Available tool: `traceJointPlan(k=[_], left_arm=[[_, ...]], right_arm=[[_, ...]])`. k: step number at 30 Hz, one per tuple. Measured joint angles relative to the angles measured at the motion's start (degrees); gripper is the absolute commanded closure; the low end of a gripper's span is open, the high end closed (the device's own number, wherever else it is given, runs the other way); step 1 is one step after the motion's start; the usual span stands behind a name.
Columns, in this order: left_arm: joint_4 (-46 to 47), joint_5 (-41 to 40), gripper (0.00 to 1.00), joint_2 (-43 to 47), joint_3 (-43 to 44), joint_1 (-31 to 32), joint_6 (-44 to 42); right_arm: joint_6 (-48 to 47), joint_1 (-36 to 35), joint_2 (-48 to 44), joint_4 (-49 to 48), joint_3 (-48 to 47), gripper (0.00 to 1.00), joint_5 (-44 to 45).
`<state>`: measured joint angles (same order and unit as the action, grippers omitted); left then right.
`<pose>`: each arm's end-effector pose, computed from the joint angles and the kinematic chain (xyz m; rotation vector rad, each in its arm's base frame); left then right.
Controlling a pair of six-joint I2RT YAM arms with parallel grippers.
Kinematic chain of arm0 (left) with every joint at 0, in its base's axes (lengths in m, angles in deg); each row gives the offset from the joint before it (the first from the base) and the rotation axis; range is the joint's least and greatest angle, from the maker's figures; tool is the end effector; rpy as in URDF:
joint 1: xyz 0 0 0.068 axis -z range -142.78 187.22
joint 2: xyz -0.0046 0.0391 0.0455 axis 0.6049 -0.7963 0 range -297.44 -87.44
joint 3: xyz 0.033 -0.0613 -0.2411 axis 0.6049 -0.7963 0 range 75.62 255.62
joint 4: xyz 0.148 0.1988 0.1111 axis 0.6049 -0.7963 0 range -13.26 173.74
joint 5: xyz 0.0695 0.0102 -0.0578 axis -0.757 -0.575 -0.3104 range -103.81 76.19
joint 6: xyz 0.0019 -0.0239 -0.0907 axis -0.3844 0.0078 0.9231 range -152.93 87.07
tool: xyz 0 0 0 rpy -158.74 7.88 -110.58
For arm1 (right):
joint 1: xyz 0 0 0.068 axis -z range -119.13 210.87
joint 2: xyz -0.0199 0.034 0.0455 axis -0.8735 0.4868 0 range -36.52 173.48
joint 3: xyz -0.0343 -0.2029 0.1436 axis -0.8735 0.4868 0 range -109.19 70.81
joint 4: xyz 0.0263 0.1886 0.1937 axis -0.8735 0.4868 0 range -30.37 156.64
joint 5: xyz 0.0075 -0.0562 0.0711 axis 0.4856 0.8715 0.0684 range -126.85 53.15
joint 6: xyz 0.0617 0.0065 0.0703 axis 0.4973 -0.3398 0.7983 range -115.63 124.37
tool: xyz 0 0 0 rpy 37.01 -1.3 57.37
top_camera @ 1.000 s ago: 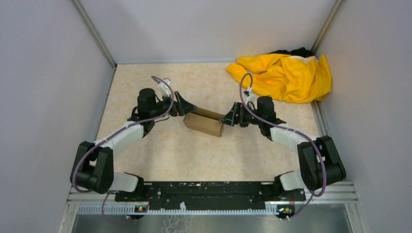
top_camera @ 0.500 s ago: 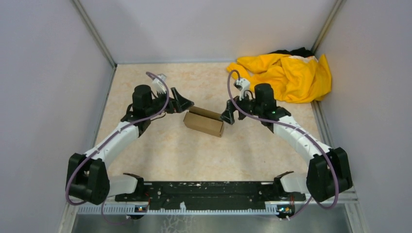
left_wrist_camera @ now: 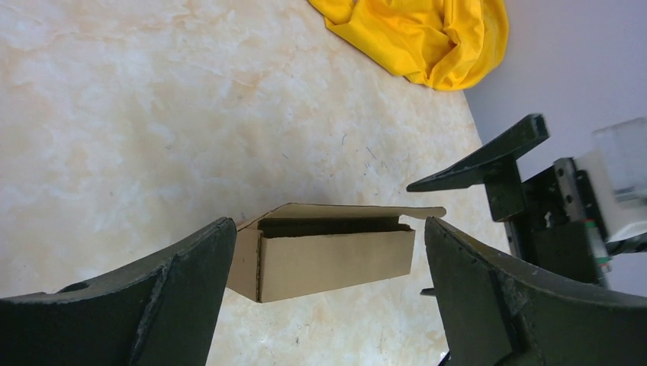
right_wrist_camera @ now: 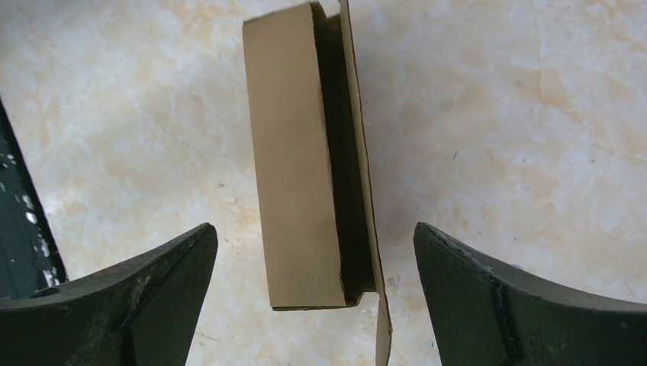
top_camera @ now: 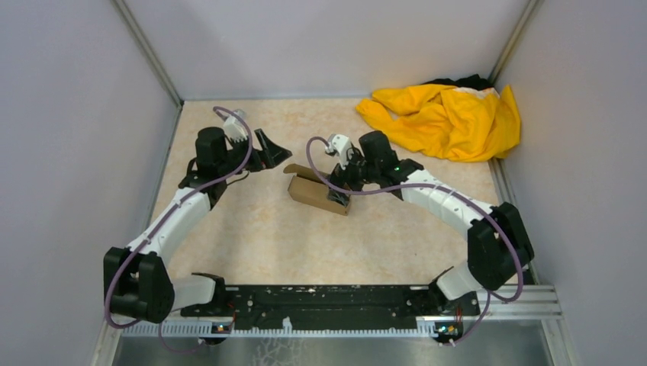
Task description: Fold the paper box
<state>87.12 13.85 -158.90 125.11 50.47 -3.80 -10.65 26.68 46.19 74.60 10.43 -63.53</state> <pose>0.3261 -0.1171 0.2548 0.0722 1.9713 -0.9504 0.2829 0.2382 0.2205 -1.1584 1.9051 0.7005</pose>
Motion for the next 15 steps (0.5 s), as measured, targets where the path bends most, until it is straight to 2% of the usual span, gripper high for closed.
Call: traceJointPlan(k=[6, 15], left_arm=[[0.0, 0.8, 0.01, -0.2, -0.3, -1.1, 0.6], [0.0, 1.6, 0.01, -0.5, -0.7, -1.5, 0.8]], right_arm=[[-2.9, -2.4, 4.6, 2.6, -0.1, 0.01, 4.7], [-4.5, -6.4, 5.2, 4.2, -0.1, 0.01, 10.0]])
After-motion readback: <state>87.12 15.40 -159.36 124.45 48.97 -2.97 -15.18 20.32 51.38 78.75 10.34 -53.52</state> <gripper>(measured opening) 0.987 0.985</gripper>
